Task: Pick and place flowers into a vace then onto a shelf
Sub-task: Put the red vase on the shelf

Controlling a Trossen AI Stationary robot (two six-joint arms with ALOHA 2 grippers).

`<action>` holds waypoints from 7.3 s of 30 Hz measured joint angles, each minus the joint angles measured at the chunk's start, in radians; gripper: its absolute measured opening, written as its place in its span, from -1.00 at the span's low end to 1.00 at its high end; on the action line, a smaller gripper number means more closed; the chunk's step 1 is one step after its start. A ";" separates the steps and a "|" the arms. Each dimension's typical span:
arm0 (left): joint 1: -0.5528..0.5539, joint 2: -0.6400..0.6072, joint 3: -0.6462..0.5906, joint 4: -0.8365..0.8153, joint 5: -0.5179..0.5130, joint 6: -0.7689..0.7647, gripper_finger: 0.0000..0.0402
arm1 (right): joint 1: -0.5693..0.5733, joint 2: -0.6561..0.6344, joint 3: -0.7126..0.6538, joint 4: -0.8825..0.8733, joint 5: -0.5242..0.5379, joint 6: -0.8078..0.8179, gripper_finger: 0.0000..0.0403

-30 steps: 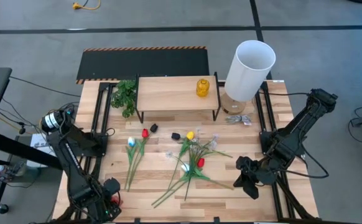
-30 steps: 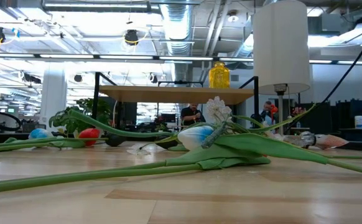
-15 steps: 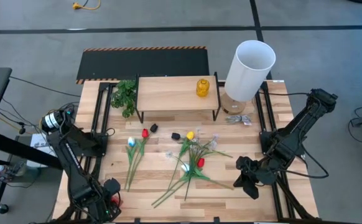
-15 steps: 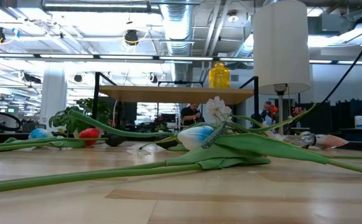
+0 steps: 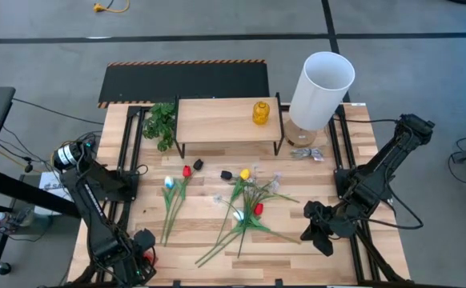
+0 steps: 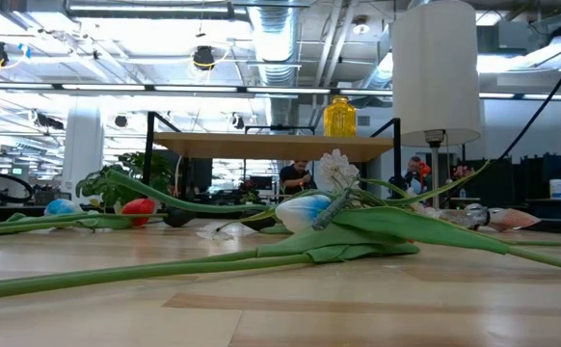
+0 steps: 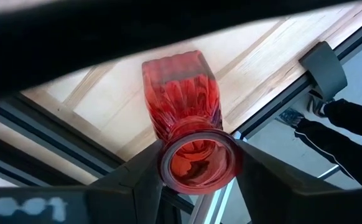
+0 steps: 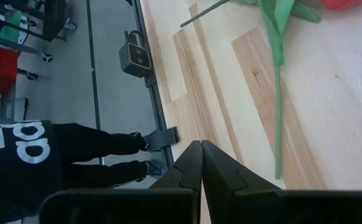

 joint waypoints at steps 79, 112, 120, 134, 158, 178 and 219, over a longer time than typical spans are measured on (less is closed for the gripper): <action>1.663 0.007 0.724 -0.458 -0.033 1.268 -0.26 | -0.010 0.000 0.000 0.000 0.135 0.105 -1.00; 1.736 0.165 0.789 -0.498 0.061 1.241 -0.23 | -0.033 0.000 0.000 0.022 0.184 0.134 -1.00; 1.731 0.165 0.789 -0.499 0.094 1.241 -0.24 | -0.033 0.002 0.000 0.020 0.184 0.132 -1.00; 1.728 0.165 0.789 -0.532 0.081 1.235 -0.22 | -0.032 0.002 0.000 0.020 0.183 0.132 -1.00; 1.694 0.195 0.789 -0.462 0.109 1.243 -0.19 | -0.032 0.002 0.000 0.023 0.183 0.134 -1.00; 1.696 0.194 0.789 -0.429 0.047 1.321 -0.19 | -0.031 0.002 0.000 0.023 0.180 0.134 -1.00; 1.704 0.194 0.789 -0.460 0.161 1.418 0.14 | -0.031 0.002 0.000 0.023 0.180 0.133 -1.00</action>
